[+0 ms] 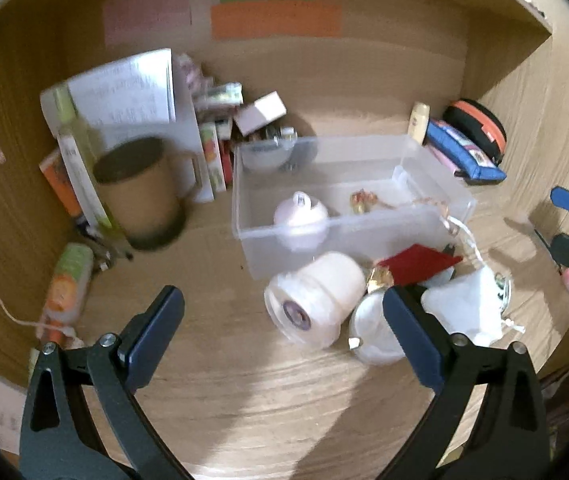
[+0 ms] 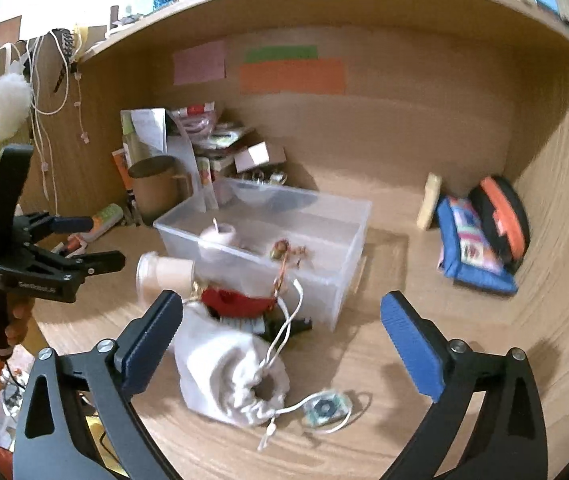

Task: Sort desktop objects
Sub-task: 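Withdraw both grippers from the clear bin toward the remaining objects, then grasp the white tape roll with the left gripper while the right grasps the white cloth bag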

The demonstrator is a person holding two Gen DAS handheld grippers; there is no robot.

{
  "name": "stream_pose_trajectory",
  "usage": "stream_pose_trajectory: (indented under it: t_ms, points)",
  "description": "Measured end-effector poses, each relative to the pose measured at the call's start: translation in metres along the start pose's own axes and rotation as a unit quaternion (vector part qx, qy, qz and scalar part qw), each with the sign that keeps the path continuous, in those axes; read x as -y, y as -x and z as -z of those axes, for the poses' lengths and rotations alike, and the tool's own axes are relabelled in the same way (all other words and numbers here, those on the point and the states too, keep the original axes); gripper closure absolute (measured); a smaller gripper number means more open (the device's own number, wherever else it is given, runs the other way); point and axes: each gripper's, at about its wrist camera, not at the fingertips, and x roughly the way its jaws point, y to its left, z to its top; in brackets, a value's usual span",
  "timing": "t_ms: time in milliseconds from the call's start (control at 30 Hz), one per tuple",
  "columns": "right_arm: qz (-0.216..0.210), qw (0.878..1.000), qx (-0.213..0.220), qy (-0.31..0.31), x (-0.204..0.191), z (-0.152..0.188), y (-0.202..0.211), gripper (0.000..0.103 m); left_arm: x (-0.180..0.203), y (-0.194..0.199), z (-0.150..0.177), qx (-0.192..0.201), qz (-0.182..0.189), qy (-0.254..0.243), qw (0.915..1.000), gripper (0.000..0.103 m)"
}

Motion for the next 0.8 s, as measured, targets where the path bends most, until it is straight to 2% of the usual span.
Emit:
stream_pose_trajectory:
  t_ms: [233,500,600,800]
  points:
    - [-0.023,0.998,-0.051,-0.017,-0.007,0.030,-0.032,0.004,-0.002,-0.029,0.014,-0.039,0.015,0.020,0.9989,0.002]
    - [-0.058,0.991,-0.116,-0.035,-0.014,0.053,-0.075,0.004,-0.006,-0.062,0.021,-0.082,0.040,0.048,0.9947,0.002]
    - [-0.076,0.988,-0.129,-0.043,-0.015,0.056,-0.084,0.004,-0.005,-0.071,0.020,-0.090,0.045,0.056,0.9934,0.002]
    - [-0.089,0.987,-0.128,-0.036,-0.019,0.057,-0.088,0.005,-0.002,-0.084,0.012,-0.095,0.059,0.063,0.9918,0.002]
